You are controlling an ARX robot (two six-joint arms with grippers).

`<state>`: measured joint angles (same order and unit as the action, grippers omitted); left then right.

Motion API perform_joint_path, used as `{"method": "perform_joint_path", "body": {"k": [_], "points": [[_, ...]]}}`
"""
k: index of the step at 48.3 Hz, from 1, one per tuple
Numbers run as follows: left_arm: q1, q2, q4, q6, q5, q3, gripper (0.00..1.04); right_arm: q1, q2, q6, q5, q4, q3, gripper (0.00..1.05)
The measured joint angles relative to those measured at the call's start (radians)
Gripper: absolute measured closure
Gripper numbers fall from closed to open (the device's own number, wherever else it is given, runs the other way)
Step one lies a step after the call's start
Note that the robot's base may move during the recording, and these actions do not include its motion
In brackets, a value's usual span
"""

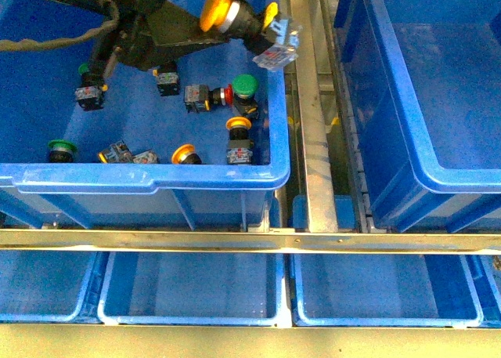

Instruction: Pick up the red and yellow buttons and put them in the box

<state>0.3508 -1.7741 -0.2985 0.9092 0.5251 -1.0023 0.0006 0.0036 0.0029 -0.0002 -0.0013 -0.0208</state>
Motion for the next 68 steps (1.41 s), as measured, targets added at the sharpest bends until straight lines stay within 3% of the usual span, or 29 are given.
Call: {"method": "perform_joint_path", "body": {"k": [14,27,47,52,55,58,68], "points": [[0.139,-0.079,-0.101,0.132,-0.001,-0.023,0.71,0.0,0.0,0.0,0.0,0.0,0.0,0.06],[0.243,-0.151,-0.106,0.189,-0.059,-0.086,0.71,0.0,0.0,0.0,0.0,0.0,0.0,0.06],[0.301,-0.198,-0.085,0.221,-0.117,-0.158,0.71,0.0,0.0,0.0,0.0,0.0,0.0,0.06],[0.303,-0.203,-0.085,0.222,-0.117,-0.171,0.71,0.081,0.147,-0.004,0.183,-0.211,-0.088,0.06],[0.303,-0.204,-0.086,0.222,-0.119,-0.172,0.71,0.12,0.257,-0.025,0.217,-0.232,-0.12,0.06],[0.304,-0.204,-0.086,0.222,-0.119,-0.175,0.71,0.159,0.383,-0.061,0.205,-0.169,-0.131,0.06],[0.304,-0.203,-0.088,0.222,-0.117,-0.175,0.71,0.236,0.925,-0.315,0.066,0.353,-0.173,0.06]]}}
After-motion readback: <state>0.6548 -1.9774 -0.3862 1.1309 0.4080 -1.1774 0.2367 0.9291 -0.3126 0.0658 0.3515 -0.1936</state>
